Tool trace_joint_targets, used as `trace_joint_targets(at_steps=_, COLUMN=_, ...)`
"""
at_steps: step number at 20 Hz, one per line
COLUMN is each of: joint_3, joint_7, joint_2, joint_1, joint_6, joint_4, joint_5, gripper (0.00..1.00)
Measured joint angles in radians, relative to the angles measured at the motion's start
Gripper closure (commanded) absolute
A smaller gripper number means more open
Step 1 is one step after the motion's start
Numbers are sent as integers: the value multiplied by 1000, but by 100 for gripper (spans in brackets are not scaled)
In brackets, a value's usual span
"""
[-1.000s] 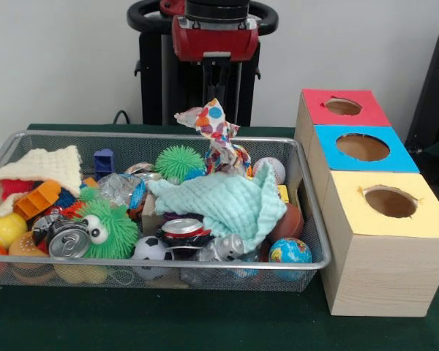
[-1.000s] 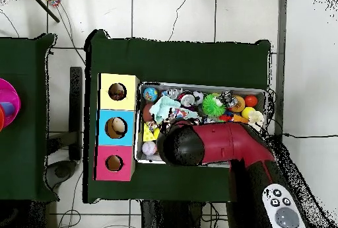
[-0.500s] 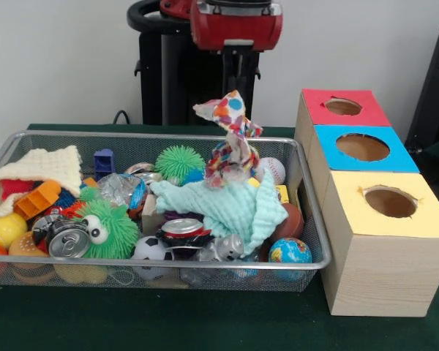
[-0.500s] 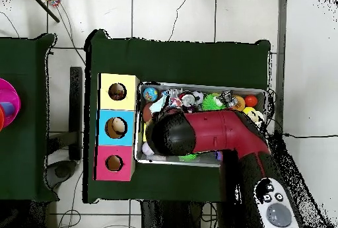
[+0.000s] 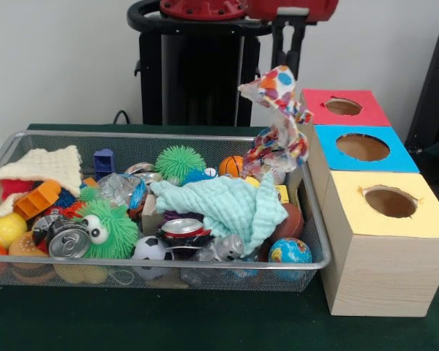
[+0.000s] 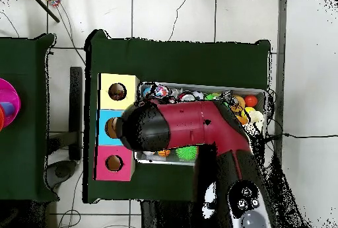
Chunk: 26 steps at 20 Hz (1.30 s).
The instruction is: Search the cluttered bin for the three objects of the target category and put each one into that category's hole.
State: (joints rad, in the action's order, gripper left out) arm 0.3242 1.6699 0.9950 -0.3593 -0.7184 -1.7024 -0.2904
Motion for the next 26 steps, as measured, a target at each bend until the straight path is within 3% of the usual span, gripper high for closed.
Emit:
trace_joint_targets(at_steps=10, joint_3=-69, joint_7=55, joint_2=5, joint_1=122, joint_6=-105, joint_4=117, joint_5=71, gripper=100)
trace_joint_targets(at_steps=18, joint_3=-115, joint_7=118, joint_2=-40, joint_1=200, joint_6=-103, joint_4=184, joint_5=124, gripper=100)
trace_joint_targets(at_steps=26, joint_3=-125, joint_7=126, joint_2=-113, joint_1=240, joint_6=-46, joint_4=192, joint_5=139, gripper=100)
